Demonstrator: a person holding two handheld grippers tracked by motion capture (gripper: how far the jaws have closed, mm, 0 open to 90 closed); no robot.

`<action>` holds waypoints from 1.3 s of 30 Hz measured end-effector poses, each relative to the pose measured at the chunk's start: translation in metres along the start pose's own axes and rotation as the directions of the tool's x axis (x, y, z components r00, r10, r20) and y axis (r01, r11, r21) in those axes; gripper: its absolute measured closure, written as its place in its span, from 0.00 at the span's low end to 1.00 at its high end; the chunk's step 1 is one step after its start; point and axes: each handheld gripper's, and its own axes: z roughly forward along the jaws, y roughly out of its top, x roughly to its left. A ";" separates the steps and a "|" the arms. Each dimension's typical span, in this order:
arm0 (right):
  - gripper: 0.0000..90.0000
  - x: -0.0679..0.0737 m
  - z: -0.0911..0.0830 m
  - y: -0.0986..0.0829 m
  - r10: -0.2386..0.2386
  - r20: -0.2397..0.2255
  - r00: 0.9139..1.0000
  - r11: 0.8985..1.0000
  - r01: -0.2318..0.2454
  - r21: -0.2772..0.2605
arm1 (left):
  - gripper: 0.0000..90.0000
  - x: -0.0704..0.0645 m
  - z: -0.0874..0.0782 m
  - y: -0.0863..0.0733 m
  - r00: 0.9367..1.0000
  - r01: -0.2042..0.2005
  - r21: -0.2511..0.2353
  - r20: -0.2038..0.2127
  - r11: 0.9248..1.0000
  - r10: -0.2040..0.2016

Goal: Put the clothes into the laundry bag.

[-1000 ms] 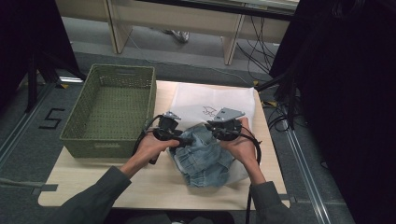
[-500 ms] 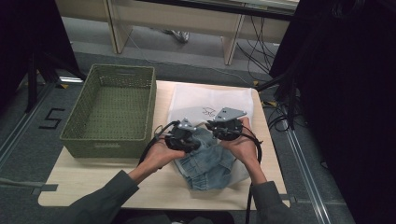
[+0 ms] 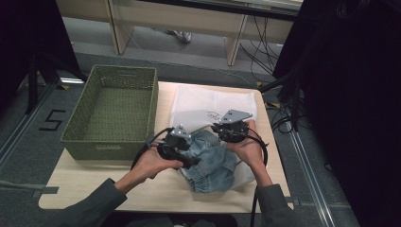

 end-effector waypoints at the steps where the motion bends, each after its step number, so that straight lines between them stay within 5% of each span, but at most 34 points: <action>1: 0.95 0.001 -0.001 0.001 0.014 -0.002 1.000 1.000 -0.014 -0.001 | 0.29 -0.006 0.011 -0.003 0.999 -0.050 0.043 0.010 0.998 0.050; 2: 0.96 0.002 -0.001 0.002 0.014 0.007 1.000 1.000 -0.014 -0.007 | 0.26 -0.008 0.022 -0.003 0.994 -0.108 0.085 0.010 0.990 0.108; 4: 0.96 0.002 -0.002 0.003 0.004 0.003 1.000 1.000 -0.004 -0.007 | 0.39 -0.007 0.044 0.000 0.985 -0.165 0.126 -0.029 0.978 0.169; 6: 0.96 0.003 -0.002 0.004 0.001 -0.001 1.000 1.000 -0.001 -0.010 | 0.69 -0.002 0.055 0.007 0.984 -0.150 0.128 -0.081 0.980 0.161; 8: 0.96 0.002 -0.003 0.004 0.011 0.006 1.000 1.000 -0.011 -0.011 | 0.75 0.004 0.056 0.016 0.990 -0.089 0.088 -0.103 0.992 0.098; 11: 0.96 0.000 -0.009 0.006 0.012 0.022 1.000 0.999 -0.011 -0.030 | 0.77 0.017 0.045 0.031 0.988 -0.039 0.012 -0.152 0.999 0.041; 13: 0.96 -0.002 -0.011 0.007 0.009 0.026 1.000 0.999 -0.008 -0.033 | 0.77 0.033 0.035 0.041 0.986 0.014 -0.036 -0.163 0.999 -0.020; 14: 0.96 -0.002 -0.012 0.007 0.002 0.031 1.000 0.999 0.000 -0.045 | 0.77 0.040 0.031 0.044 0.980 0.052 -0.069 -0.186 0.996 -0.064; 16: 0.96 -0.002 -0.012 0.008 -0.011 0.032 0.999 0.999 0.013 -0.052 | 0.77 0.047 0.036 0.043 0.970 0.057 -0.071 -0.231 0.996 -0.072; 17: 0.96 0.000 -0.012 0.009 0.021 0.026 0.999 0.999 -0.019 -0.051 | 0.76 0.047 0.041 0.040 0.969 0.053 -0.060 -0.238 0.997 -0.066; 19: 0.96 0.001 -0.010 0.010 -0.005 0.011 1.000 0.999 0.005 -0.041 | 0.76 0.046 0.060 0.031 0.971 0.110 -0.063 -0.205 0.992 -0.120; 21: 0.96 0.003 -0.007 0.008 0.000 0.014 1.000 1.000 0.001 -0.024 | 0.74 0.046 0.072 0.024 0.967 0.152 -0.097 -0.191 0.984 -0.168; 25: 0.96 0.002 -0.003 -0.004 0.011 0.003 1.000 1.000 -0.011 0.008 | 0.59 0.043 0.056 0.022 0.976 0.072 -0.078 -0.198 0.994 -0.087; 29: 0.91 -0.002 -0.004 -0.010 0.014 0.011 1.000 1.000 -0.014 0.023 | 0.45 0.038 0.035 0.020 0.984 0.067 -0.074 -0.158 0.995 -0.078; 36: 0.72 -0.003 -0.019 -0.017 0.001 0.047 0.999 0.999 -0.003 0.041 | 0.33 0.034 0.026 0.018 0.983 0.085 -0.065 -0.157 0.994 -0.094; 39: 0.67 -0.008 -0.036 -0.024 -0.020 0.053 0.998 0.999 0.017 0.046 | 0.31 0.026 0.017 0.018 0.986 0.042 -0.052 -0.161 0.998 -0.050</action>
